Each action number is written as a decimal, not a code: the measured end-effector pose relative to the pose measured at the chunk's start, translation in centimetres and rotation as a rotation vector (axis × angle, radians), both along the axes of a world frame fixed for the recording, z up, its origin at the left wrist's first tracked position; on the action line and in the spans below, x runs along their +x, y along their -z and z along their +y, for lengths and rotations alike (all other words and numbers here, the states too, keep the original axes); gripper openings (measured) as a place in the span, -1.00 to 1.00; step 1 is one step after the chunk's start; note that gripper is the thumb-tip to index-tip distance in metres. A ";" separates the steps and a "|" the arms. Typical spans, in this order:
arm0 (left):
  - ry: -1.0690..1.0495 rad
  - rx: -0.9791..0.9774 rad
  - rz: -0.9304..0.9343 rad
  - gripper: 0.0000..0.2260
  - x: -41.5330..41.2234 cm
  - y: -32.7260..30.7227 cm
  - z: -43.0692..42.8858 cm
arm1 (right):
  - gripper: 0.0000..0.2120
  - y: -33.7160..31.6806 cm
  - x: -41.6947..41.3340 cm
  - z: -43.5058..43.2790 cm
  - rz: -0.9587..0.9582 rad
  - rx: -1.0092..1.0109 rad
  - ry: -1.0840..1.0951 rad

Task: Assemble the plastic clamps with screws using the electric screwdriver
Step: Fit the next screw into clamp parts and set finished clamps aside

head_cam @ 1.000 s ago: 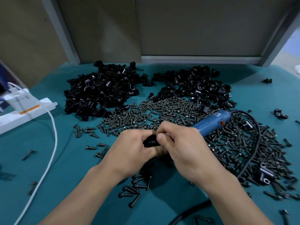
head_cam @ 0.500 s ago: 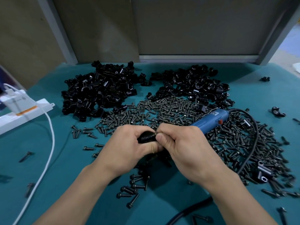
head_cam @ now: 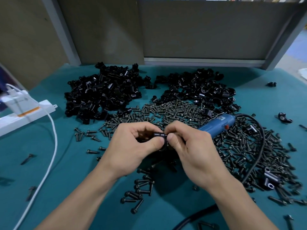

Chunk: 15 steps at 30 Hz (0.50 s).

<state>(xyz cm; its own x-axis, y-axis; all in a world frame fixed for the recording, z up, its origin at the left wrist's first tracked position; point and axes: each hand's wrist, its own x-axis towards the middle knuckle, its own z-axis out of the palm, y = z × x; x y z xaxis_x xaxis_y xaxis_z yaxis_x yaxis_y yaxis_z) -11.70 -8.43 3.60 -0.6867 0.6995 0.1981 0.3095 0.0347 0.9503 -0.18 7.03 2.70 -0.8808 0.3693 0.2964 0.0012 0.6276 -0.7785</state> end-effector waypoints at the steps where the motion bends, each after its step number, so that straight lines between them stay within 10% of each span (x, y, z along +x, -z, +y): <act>1: -0.009 0.012 -0.005 -0.80 0.1 0.0 0.0 | -0.83 0.2 -0.1 -0.2 0.000 -0.003 0.003; 9: -0.100 0.037 0.121 -0.72 0.9 -0.4 -0.1 | -0.61 -0.4 -0.6 -0.9 -0.010 0.030 0.047; 15: -0.070 0.113 -0.028 -0.72 1.2 -0.1 0.5 | -0.81 -1.0 0.2 -0.3 0.025 -0.076 -0.011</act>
<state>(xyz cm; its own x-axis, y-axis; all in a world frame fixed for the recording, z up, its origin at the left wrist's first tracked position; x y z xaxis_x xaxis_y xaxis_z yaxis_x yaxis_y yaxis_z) -10.47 -7.97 3.73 -0.7396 0.6238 0.2528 0.2830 -0.0526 0.9577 0.01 6.78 3.66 -0.8775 0.3819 0.2901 -0.0256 0.5667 -0.8235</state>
